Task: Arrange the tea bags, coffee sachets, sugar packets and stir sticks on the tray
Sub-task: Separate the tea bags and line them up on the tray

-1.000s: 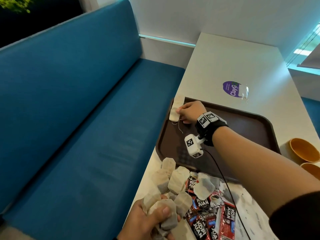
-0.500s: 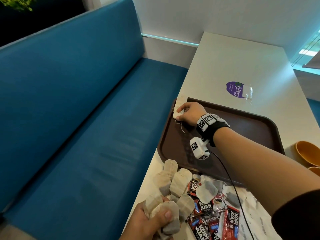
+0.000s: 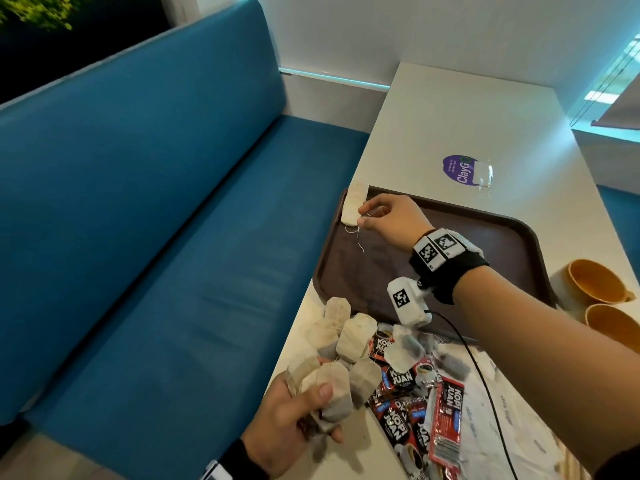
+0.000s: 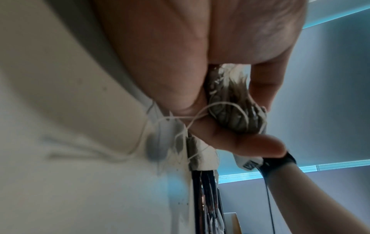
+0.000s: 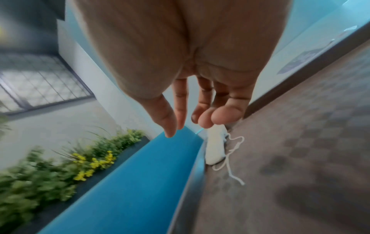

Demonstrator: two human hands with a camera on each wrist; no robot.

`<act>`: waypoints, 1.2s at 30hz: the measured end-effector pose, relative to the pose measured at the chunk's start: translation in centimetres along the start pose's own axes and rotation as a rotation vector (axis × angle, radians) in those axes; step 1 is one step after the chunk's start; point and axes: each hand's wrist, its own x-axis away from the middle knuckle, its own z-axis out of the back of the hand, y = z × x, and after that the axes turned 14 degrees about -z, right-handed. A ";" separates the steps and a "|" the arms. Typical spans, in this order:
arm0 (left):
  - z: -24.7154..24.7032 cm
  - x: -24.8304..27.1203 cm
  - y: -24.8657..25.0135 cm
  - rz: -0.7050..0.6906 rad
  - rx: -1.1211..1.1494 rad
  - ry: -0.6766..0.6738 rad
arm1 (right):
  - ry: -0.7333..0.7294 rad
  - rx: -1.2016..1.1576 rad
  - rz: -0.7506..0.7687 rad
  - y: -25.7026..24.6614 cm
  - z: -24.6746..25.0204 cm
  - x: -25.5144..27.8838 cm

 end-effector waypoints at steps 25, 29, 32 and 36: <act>-0.5 0.9 -0.9 -0.079 -0.147 -0.036 | -0.291 -0.494 -0.199 6.8 -4.2 25.6; 0.2 0.7 -1.3 -0.071 -0.175 -0.048 | -0.289 -0.596 -0.242 6.8 -4.3 25.5; 0.0 0.8 -1.3 -0.091 -0.174 -0.038 | -0.286 -0.615 -0.256 7.0 -4.3 25.3; -0.1 0.8 -1.2 -0.091 -0.162 -0.042 | -0.257 -0.565 -0.232 7.2 -4.2 25.1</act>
